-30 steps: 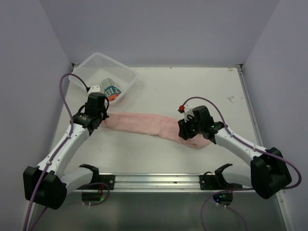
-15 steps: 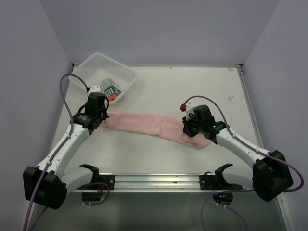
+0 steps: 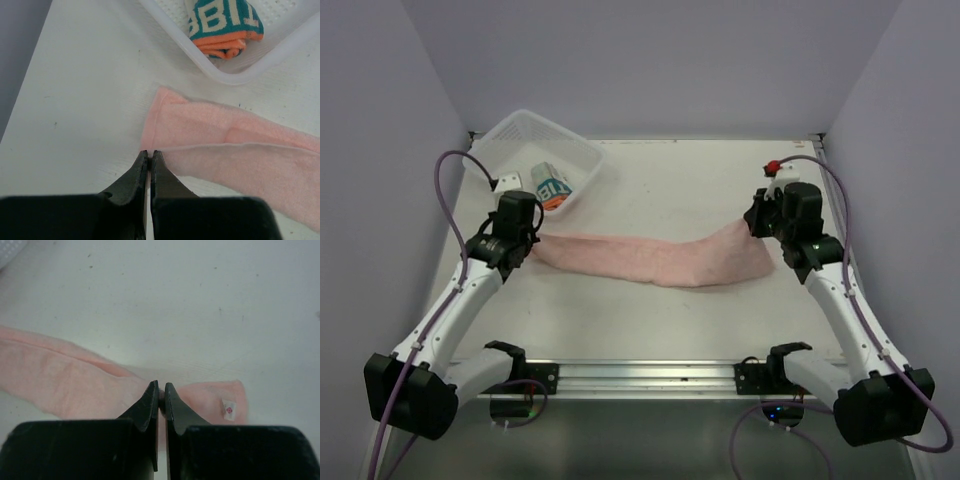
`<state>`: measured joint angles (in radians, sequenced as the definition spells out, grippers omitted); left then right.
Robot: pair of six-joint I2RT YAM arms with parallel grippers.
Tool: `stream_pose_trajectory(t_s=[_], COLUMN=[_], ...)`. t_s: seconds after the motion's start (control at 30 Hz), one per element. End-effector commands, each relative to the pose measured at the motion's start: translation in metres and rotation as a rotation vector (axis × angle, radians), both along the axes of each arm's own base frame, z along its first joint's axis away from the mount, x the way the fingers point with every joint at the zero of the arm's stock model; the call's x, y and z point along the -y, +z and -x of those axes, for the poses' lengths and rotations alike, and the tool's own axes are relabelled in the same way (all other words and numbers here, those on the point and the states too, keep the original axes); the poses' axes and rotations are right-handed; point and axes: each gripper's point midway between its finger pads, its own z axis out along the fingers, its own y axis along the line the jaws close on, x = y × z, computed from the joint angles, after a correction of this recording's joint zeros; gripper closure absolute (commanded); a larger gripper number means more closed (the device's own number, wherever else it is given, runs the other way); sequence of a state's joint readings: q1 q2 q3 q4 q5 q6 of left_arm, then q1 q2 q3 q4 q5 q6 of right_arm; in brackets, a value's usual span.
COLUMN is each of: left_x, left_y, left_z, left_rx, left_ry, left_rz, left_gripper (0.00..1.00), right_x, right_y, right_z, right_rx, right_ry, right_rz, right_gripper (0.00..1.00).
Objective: Roll the towels
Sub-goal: Flatten the towel
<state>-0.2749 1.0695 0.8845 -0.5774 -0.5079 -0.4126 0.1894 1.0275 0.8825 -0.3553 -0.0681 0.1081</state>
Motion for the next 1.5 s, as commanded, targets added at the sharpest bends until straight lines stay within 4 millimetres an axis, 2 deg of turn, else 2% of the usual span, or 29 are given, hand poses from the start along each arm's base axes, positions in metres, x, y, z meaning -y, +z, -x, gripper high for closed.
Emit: stream_pose_trajectory(t_s=[0.0,0.07,0.1,0.17,0.2,0.27,0.3,0.33,0.37,0.43,0.47,0.5,0.63,0.7,0.83,1.0,1.27,1.4,1.47], left_x=[-0.012,-0.012,-0.013,-0.017,-0.020,-0.027,-0.030,-0.035,-0.041,-0.048,-0.052,-0.054,-0.059,-0.060,-0.058,-0.062,-0.062,-0.066,-0.068], left_y=[0.047,0.059,0.062,0.074,0.077,0.090,0.094,0.098,0.103,0.112,0.115,0.120,0.134,0.142,0.153,0.169,0.184,0.199,0.203], left_z=[-0.008,-0.014,-0.016,-0.022,-0.022,-0.025,-0.025,-0.025,-0.024,-0.022,-0.022,-0.021,-0.017,-0.014,-0.007,0.013,0.049,0.069,0.079], left_rx=[0.136,0.160,0.157,0.169,0.168,0.188,0.195,0.201,0.211,0.225,0.232,0.241,0.270,0.295,0.328,0.371,0.426,0.465,0.473], left_ry=[0.091,0.106,0.111,0.134,0.147,0.167,0.173,0.189,0.207,0.231,0.242,0.250,0.267,0.270,0.254,0.260,0.238,0.246,0.252], left_rz=[0.023,0.034,0.032,0.022,0.011,0.000,-0.003,-0.012,-0.019,-0.024,-0.025,-0.024,-0.018,-0.010,0.008,0.016,0.052,0.061,0.063], left_gripper=[1.00,1.00,1.00,1.00,1.00,1.00,1.00,1.00,1.00,1.00,1.00,1.00,1.00,1.00,1.00,1.00,1.00,1.00,1.00], right_x=[0.016,0.027,0.039,0.046,0.058,0.065,0.073,0.076,0.081,0.091,0.094,0.101,0.107,0.107,0.103,0.102,0.091,0.091,0.092], right_y=[0.052,0.065,0.079,0.091,0.103,0.112,0.124,0.125,0.139,0.144,0.155,0.159,0.175,0.182,0.182,0.181,0.200,0.197,0.201], right_z=[-0.016,-0.022,-0.029,-0.034,-0.041,-0.046,-0.050,-0.054,-0.056,-0.061,-0.063,-0.063,-0.058,-0.052,-0.036,-0.011,0.050,0.080,0.092], right_rx=[0.083,0.098,0.118,0.131,0.149,0.158,0.182,0.178,0.204,0.202,0.221,0.227,0.244,0.264,0.253,0.239,0.250,0.214,0.226], right_ry=[-0.065,-0.106,-0.145,-0.176,-0.215,-0.243,-0.268,-0.282,-0.297,-0.323,-0.331,-0.347,-0.362,-0.362,-0.361,-0.389,-0.419,-0.460,-0.478], right_rz=[-0.070,-0.094,-0.105,-0.135,-0.145,-0.166,-0.175,-0.181,-0.196,-0.207,-0.218,-0.218,-0.234,-0.236,-0.247,-0.245,-0.282,-0.274,-0.273], right_gripper=[1.00,1.00,1.00,1.00,1.00,1.00,1.00,1.00,1.00,1.00,1.00,1.00,1.00,1.00,1.00,1.00,1.00,1.00,1.00])
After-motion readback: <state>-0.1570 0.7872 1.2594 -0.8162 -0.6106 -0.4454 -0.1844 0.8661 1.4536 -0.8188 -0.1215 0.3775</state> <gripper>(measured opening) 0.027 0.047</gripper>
